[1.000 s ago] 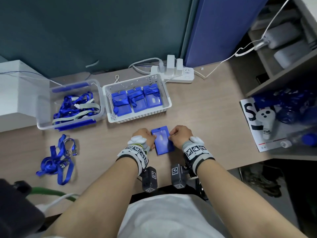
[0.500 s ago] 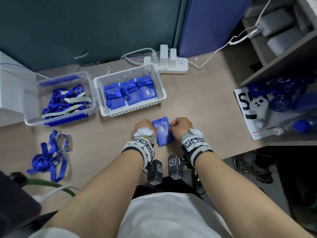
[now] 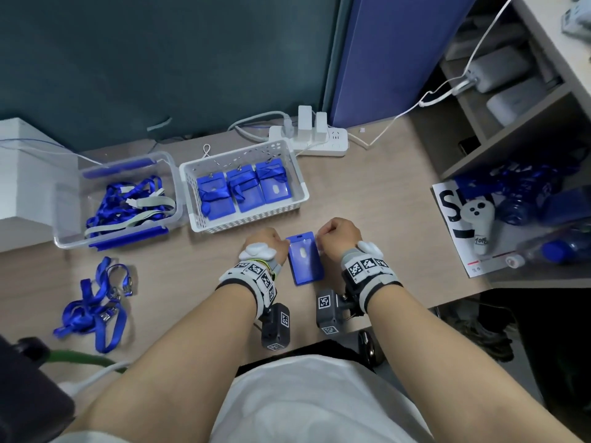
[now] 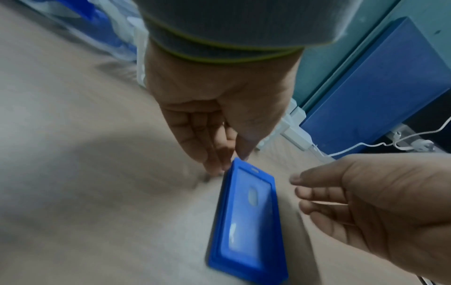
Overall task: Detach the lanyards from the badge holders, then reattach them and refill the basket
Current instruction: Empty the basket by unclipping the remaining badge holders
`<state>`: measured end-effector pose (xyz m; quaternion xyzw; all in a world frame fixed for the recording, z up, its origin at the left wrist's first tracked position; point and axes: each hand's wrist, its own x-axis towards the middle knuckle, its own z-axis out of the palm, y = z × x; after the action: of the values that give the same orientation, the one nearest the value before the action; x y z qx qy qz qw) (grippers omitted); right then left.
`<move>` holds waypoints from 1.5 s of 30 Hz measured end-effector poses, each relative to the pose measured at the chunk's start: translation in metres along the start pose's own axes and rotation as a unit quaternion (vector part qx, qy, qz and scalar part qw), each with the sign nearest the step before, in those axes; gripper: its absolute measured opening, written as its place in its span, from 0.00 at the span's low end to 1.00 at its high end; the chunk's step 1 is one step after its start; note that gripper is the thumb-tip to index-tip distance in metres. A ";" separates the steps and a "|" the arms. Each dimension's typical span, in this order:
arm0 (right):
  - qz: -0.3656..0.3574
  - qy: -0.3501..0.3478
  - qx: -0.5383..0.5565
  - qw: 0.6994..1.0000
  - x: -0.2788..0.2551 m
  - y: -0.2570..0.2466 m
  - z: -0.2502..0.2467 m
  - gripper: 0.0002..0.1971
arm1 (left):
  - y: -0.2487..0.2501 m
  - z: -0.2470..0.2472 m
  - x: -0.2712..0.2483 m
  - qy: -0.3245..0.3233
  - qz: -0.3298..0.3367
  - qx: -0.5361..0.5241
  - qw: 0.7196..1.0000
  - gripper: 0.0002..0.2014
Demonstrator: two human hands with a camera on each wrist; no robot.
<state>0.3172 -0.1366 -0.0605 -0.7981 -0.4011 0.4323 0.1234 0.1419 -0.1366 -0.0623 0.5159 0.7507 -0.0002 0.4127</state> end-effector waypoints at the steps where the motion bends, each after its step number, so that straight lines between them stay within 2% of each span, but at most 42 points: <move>1: -0.018 0.013 0.017 1.000 0.002 -0.010 -0.004 0.09 | 0.003 -0.008 -0.001 0.005 0.007 -0.016 1.000 0.12; 5: -0.127 0.028 0.067 0.989 0.010 -0.063 -0.013 0.07 | 0.019 -0.038 0.002 -0.014 0.069 -0.155 0.985 0.08; 7: -0.167 0.004 0.080 0.983 0.015 -0.088 -0.010 0.07 | 0.026 -0.054 0.008 0.032 0.085 -0.154 0.984 0.08; 8: -0.178 -0.021 0.084 0.980 0.018 -0.100 -0.006 0.08 | 0.029 -0.062 0.014 0.075 0.086 -0.125 0.986 0.08; 10: -0.192 -0.080 0.082 0.975 0.023 -0.119 0.007 0.11 | 0.030 -0.078 0.028 0.151 0.058 -0.050 0.986 0.07; 11: -0.205 -0.100 0.067 0.971 0.027 -0.127 0.015 0.12 | 0.029 -0.086 0.035 0.163 0.034 -0.035 0.985 0.08; 14: -0.222 -0.162 0.000 0.962 0.035 -0.143 0.043 0.14 | 0.013 -0.104 0.054 0.136 -0.033 0.020 0.990 0.17; 17: -0.210 -0.213 -0.021 0.954 0.045 -0.156 0.069 0.17 | -0.004 -0.121 0.077 0.121 -0.045 0.068 0.989 0.31; 20: -0.203 -0.243 -0.041 0.948 0.057 -0.160 0.086 0.19 | -0.009 -0.134 0.089 0.046 -0.061 0.131 0.988 0.41; 22: -0.187 -0.257 -0.051 0.947 0.064 -0.161 0.095 0.19 | -0.011 -0.136 0.098 0.011 -0.061 0.184 0.981 0.40; 30: -0.151 -0.277 -0.049 0.947 0.078 -0.160 0.105 0.19 | -0.008 -0.131 0.114 0.009 -0.048 0.234 0.971 0.26; 34: -0.154 -0.259 -0.036 0.953 0.072 -0.164 0.098 0.17 | -0.009 -0.135 0.106 0.020 -0.047 0.239 0.970 0.28; 36: -0.161 -0.253 -0.019 0.954 0.065 -0.166 0.090 0.17 | -0.015 -0.138 0.100 0.026 -0.027 0.212 0.977 0.24; 38: -0.162 -0.246 -0.003 0.956 0.060 -0.169 0.084 0.15 | -0.021 -0.138 0.096 0.031 0.012 0.146 0.989 0.15; 41: -0.177 -0.236 0.019 0.955 0.041 -0.171 0.079 0.19 | -0.032 -0.137 0.072 0.103 0.092 0.039 0.990 0.05; 43: -0.191 -0.227 0.001 0.955 0.030 -0.170 0.079 0.17 | -0.033 -0.135 0.055 0.121 0.143 -0.008 0.982 0.08; 45: -0.213 -0.205 -0.008 0.955 0.020 -0.169 0.074 0.07 | -0.030 -0.134 0.046 0.116 0.170 -0.029 0.978 0.11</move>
<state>0.1746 -0.0230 -0.0246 -0.5893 -0.5816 0.5474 0.1216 0.0300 -0.0581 -0.0150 0.6206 0.6941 0.1517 0.3318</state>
